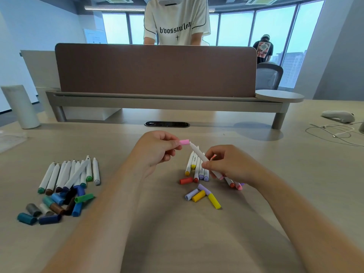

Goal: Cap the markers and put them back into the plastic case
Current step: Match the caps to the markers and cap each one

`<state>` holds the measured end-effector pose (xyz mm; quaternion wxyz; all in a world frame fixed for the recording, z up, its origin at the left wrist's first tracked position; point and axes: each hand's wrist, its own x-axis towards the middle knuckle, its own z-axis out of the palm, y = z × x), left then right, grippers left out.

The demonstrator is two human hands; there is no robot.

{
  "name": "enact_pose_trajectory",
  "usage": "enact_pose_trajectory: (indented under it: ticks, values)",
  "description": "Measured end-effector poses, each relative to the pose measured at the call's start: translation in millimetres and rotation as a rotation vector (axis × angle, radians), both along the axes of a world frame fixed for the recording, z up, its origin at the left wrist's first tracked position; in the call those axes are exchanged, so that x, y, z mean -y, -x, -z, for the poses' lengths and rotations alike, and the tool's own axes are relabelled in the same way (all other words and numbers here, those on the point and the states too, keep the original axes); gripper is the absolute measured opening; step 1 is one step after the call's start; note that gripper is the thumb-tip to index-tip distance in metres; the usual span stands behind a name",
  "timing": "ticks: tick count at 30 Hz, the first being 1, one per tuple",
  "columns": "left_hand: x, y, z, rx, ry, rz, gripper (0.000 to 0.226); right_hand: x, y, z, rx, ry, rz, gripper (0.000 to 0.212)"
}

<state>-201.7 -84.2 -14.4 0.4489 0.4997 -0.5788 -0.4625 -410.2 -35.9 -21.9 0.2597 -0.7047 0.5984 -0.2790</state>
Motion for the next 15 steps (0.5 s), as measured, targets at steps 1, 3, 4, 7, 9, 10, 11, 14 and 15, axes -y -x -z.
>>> enact_pose_trajectory:
  ticks: [1,3,4,7,9,10,11,14,15]
  values:
    - [-0.3,0.2,0.0,-0.009,0.004,0.002,0.009,-0.4,-0.3,-0.3,0.003,-0.007,-0.006,0.006]
    - [-1.2,0.8,0.4,0.001,0.027,0.0,0.01,-0.7,-1.5,-0.8,-0.005,-0.018,-0.017,0.006]
    - [-1.9,1.7,0.7,0.018,0.047,-0.003,0.011,-0.6,-2.0,-0.9,-0.014,-0.02,-0.02,0.005]
    - [-4.3,6.8,2.9,0.073,0.117,-0.026,0.015,-0.5,-3.9,-0.8,-0.052,-0.015,-0.031,0.009]
    - [-6.7,13.8,5.9,0.104,0.155,-0.046,0.015,-0.9,-5.1,-1.2,-0.097,0.0,-0.032,0.015]
    - [-8.2,17.7,7.8,0.117,0.166,-0.059,0.015,-1.6,-5.3,-1.1,-0.12,0.007,-0.027,0.018]
    - [-9.8,21.9,9.2,0.124,0.172,-0.076,0.015,-2.5,-5.4,-1.5,-0.139,0.016,-0.02,0.02]
    - [-12.3,29.1,10.5,0.09,0.192,-0.119,0.019,-2.7,-5.1,-1.5,-0.152,0.044,0.0,0.02]
    - [-12.8,30.0,9.2,0.076,0.198,-0.126,0.018,-2.5,-5.7,-2.3,-0.142,0.049,0.007,0.019]
